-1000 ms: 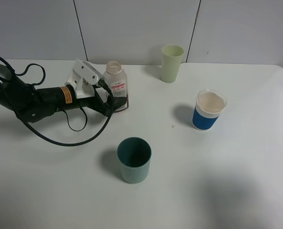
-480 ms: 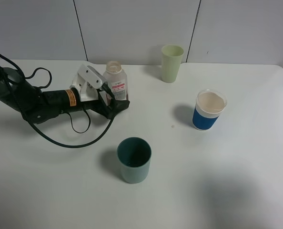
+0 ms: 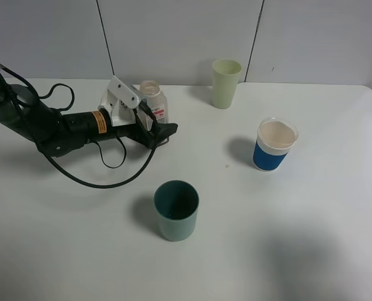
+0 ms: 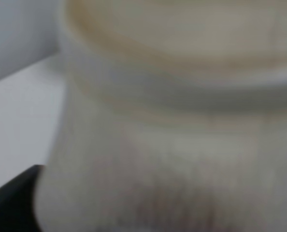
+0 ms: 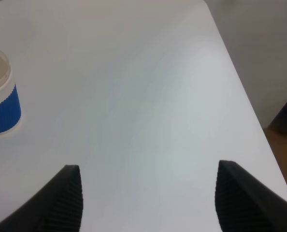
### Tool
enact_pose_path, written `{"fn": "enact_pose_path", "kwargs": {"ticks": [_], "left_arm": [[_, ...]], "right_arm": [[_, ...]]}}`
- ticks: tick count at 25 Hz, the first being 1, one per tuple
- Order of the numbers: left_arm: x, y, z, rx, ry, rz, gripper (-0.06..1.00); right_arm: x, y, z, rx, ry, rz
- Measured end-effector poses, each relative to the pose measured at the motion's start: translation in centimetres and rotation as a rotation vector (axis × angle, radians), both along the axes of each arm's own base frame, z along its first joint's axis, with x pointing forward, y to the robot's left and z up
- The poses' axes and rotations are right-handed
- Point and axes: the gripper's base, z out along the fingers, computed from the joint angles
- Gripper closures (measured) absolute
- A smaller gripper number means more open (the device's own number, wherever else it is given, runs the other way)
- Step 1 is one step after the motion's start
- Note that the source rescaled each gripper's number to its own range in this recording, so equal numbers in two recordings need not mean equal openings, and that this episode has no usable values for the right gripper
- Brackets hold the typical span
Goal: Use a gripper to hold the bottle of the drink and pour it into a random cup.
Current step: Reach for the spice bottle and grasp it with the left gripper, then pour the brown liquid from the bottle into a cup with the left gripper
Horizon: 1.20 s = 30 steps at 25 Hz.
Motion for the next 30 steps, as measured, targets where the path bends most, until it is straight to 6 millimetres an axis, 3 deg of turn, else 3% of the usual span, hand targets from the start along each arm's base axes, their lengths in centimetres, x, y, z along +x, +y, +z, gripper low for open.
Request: {"fn": "enact_pose_path", "kwargs": {"ticks": [4, 6, 7, 10, 11, 14, 22, 26, 30], "left_arm": [[-0.1, 0.0, -0.8, -0.003, 0.033, 0.004, 0.05], [-0.1, 0.0, -0.9, -0.019, 0.055, 0.011, 0.16], [-0.1, 0.0, -0.9, -0.026, 0.064, 0.014, 0.26], [-0.1, 0.0, -0.9, -0.045, 0.085, 0.022, 0.83], [-0.1, 0.0, -0.9, -0.051, 0.091, 0.026, 0.94], [-0.1, 0.0, -0.9, -0.063, 0.106, 0.031, 0.9], [-0.1, 0.1, -0.7, -0.078, 0.134, 0.043, 0.9], [0.0, 0.3, 0.4, -0.014, 0.146, 0.065, 0.9], [0.2, 0.7, 3.1, 0.012, 0.141, 0.107, 0.9]], "right_arm": [[0.0, 0.0, 0.0, 0.0, 0.0, 0.0], [0.0, 0.0, 0.0, 0.0, 0.0, 0.0], [0.0, 0.0, 0.0, 0.0, 0.0, 0.0], [0.0, 0.0, 0.0, 0.0, 0.0, 0.0], [0.0, 0.0, 0.0, 0.0, 0.0, 0.0], [0.0, 0.0, 0.0, 0.0, 0.0, 0.0], [0.0, 0.0, 0.0, 0.0, 0.0, 0.0], [0.0, 0.0, 0.0, 0.0, 0.0, 0.0], [0.0, 0.0, 0.0, 0.0, 0.0, 0.0]]}}
